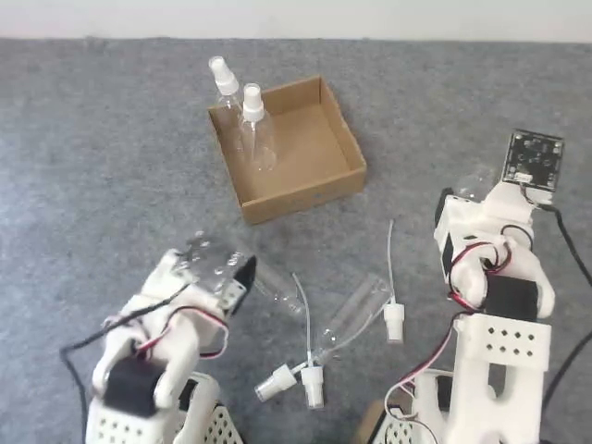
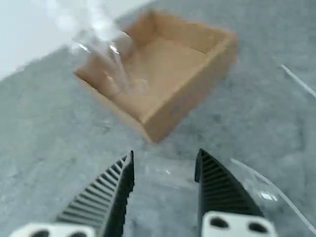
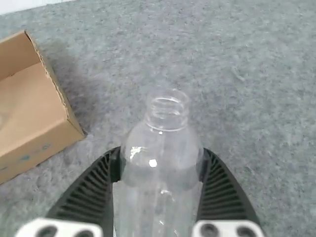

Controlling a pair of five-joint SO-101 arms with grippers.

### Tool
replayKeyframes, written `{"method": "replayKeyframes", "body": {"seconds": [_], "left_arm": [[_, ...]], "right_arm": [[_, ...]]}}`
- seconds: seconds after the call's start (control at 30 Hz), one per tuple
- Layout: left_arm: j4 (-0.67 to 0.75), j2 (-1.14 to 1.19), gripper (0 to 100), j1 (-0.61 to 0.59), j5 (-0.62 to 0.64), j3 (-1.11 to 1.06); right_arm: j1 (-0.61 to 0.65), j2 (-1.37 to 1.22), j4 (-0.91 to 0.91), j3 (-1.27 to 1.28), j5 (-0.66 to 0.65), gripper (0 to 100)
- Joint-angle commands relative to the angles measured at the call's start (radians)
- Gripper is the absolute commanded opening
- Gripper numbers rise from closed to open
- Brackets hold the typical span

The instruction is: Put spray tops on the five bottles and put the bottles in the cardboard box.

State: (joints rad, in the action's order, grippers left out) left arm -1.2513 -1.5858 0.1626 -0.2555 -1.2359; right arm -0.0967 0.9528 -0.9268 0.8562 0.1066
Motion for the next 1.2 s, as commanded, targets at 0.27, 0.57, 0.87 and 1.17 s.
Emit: {"method": "replayKeyframes", "body": {"seconds": [0.27,0.57,0.87,1.17], "left_arm": [[-0.044,0.433,20,0.295,-0.009,0.154],[-0.006,0.609,25,0.348,-0.002,0.147],[0.103,0.766,25,0.348,0.0,0.061],[0.155,0.916,25,0.35,-0.006,0.054]], "right_arm": [[-0.096,0.021,0.047,-0.014,0.018,6.1],[-0.188,0.021,0.082,-0.014,0.04,6.1],[-0.206,0.021,0.084,-0.014,0.044,6.1],[-0.203,0.021,0.084,-0.014,0.044,6.1]]}}
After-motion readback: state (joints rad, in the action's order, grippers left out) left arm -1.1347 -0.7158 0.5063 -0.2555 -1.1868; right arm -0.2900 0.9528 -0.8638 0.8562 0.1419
